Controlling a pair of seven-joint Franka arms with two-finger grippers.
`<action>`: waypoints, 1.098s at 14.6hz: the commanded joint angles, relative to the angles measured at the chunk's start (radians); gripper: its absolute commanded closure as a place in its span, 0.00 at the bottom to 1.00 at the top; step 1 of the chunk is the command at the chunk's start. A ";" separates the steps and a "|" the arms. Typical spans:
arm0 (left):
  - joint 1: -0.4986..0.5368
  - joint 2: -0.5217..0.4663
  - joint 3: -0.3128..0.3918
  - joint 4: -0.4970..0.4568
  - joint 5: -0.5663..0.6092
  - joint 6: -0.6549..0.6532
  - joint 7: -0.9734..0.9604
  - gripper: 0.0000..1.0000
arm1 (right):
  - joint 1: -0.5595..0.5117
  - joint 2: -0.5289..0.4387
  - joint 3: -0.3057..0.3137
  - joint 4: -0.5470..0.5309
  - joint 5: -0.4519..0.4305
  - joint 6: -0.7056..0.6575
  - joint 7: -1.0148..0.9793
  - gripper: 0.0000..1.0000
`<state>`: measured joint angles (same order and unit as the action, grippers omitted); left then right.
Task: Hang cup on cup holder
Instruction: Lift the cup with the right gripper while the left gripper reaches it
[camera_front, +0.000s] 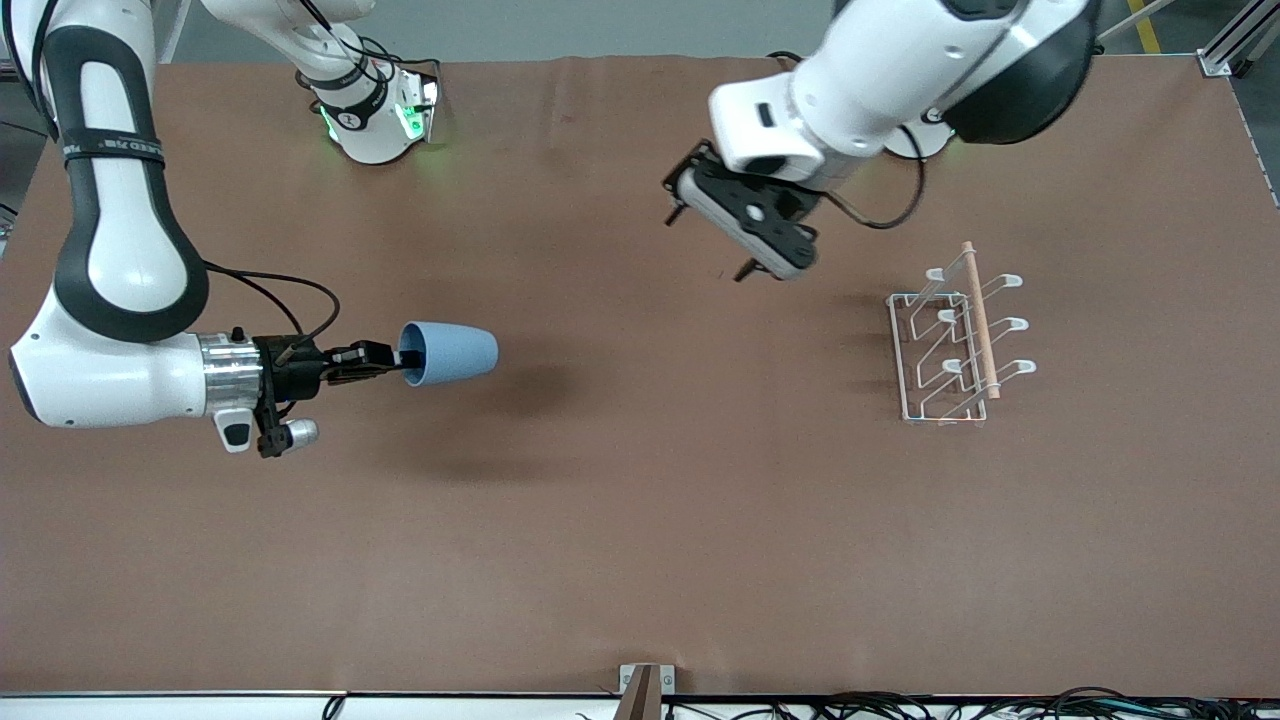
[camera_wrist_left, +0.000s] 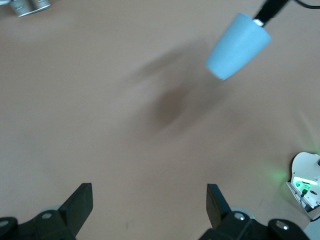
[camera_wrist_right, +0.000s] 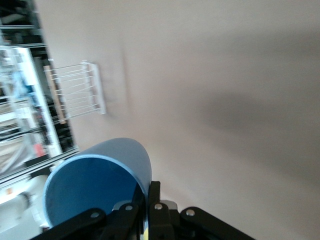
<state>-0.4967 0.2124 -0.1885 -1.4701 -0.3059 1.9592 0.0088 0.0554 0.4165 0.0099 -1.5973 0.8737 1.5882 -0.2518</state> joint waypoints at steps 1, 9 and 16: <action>-0.065 0.065 0.009 0.030 0.001 0.088 0.031 0.00 | 0.027 -0.019 -0.002 -0.024 0.070 -0.046 0.003 1.00; -0.184 0.183 0.011 0.120 0.004 0.197 0.034 0.00 | 0.076 -0.002 -0.002 -0.024 0.195 -0.181 -0.012 1.00; -0.241 0.251 0.011 0.120 0.004 0.331 0.051 0.00 | 0.106 0.011 -0.002 -0.024 0.264 -0.238 -0.001 0.99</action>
<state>-0.7220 0.4420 -0.1862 -1.3835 -0.3058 2.2826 0.0466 0.1514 0.4322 0.0130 -1.6114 1.0861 1.3671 -0.2539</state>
